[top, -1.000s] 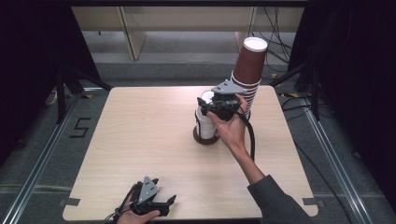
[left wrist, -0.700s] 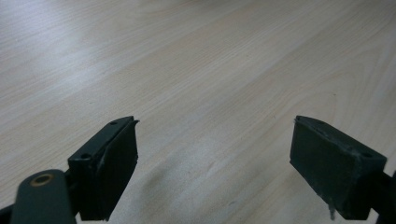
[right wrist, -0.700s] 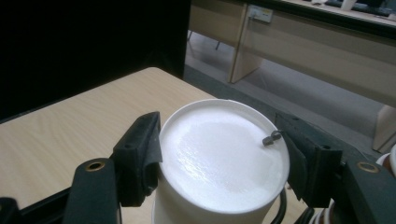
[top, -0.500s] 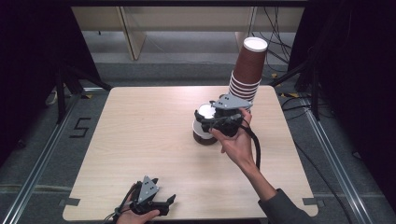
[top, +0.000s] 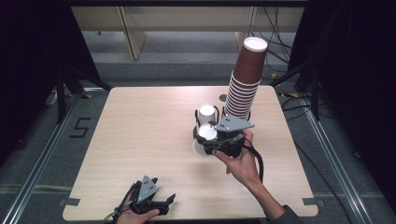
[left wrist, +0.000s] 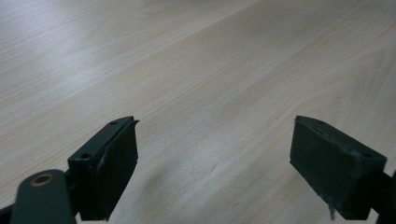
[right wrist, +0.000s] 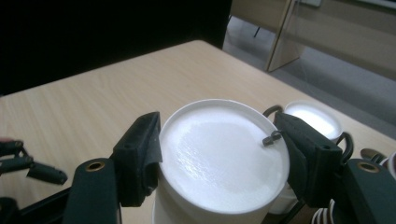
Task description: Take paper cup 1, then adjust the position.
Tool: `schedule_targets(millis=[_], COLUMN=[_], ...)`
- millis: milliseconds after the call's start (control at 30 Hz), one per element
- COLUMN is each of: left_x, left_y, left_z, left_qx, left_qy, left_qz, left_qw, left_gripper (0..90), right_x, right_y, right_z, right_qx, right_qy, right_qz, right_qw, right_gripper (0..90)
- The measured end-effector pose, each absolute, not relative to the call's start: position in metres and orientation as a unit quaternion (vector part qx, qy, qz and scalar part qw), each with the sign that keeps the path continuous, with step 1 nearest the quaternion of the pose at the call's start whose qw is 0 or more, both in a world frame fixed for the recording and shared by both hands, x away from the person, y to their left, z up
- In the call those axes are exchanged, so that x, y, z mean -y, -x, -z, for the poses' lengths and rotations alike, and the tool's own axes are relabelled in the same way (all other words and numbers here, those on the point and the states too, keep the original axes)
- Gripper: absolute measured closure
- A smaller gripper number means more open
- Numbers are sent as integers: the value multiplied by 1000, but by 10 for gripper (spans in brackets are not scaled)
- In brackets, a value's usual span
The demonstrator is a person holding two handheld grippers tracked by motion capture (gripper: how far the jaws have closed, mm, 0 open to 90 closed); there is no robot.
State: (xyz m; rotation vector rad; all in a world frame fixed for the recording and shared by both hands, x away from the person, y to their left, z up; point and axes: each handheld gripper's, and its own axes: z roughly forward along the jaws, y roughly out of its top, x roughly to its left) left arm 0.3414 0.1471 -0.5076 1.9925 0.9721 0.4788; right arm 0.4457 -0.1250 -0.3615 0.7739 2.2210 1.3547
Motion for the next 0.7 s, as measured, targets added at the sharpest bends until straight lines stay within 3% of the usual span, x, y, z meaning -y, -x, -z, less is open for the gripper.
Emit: schedule_targets(millis=[400,700], left_x=[-147,-150], left_y=[-342,-341], left_z=[507,504], left_qx=[-388,-391], left_qy=[-793,-783], left_qz=[-193,-201], left_qw=[428,441], left_gripper=[147,147], right_x=[123,114], right_y=[-433,-425], right_z=[394,399], right_qx=[-826,-833], right_qy=[-269,-257], right_qz=[-469,-470], right_qw=[162,140], right_gripper=[353,352])
